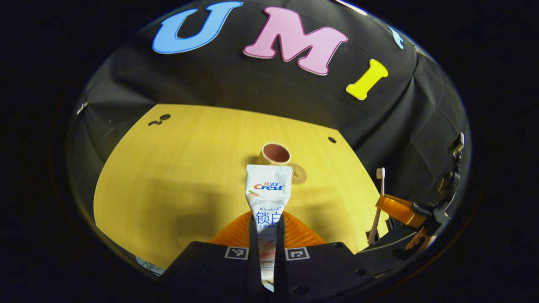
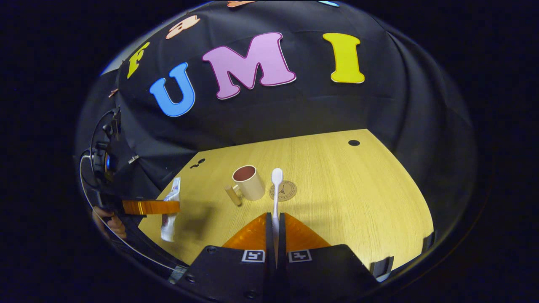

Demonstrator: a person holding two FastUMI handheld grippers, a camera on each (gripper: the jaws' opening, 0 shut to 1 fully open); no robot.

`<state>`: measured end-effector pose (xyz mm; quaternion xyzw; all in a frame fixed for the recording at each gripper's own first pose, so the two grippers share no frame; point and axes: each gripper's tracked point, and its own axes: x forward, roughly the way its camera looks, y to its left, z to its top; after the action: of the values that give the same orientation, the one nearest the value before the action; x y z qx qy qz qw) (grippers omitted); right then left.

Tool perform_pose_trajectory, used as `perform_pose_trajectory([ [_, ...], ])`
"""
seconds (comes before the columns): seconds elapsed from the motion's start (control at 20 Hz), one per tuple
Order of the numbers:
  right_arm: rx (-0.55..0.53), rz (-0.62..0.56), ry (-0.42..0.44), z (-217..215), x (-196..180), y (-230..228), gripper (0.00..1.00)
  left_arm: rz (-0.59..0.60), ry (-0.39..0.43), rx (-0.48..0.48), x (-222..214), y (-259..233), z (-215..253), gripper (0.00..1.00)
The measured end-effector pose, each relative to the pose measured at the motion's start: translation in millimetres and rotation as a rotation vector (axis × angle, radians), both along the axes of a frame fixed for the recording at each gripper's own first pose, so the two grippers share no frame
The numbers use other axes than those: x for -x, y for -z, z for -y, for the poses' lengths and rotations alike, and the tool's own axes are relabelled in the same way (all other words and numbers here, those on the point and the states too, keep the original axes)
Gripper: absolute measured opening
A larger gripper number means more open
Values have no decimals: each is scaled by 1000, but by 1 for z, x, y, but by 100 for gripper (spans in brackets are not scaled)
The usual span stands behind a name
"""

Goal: Put the toothbrush and toothpaste on the desktop into the cup, then pick up the cup and place it on the coaster on the desktop.

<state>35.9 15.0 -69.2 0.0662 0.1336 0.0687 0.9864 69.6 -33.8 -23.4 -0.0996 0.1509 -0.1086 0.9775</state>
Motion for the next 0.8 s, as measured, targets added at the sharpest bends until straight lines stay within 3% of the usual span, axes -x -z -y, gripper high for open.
perform_pose_trajectory([
  [0.25,-5,-4,2,19,7,-6,5,165,5,5,-51,-62,23,17],
  [0.5,-16,4,25,37,14,-14,5,287,22,15,-100,-93,42,17],
  [0.8,-60,-9,102,59,26,-8,5,310,21,50,-159,-95,49,17],
])
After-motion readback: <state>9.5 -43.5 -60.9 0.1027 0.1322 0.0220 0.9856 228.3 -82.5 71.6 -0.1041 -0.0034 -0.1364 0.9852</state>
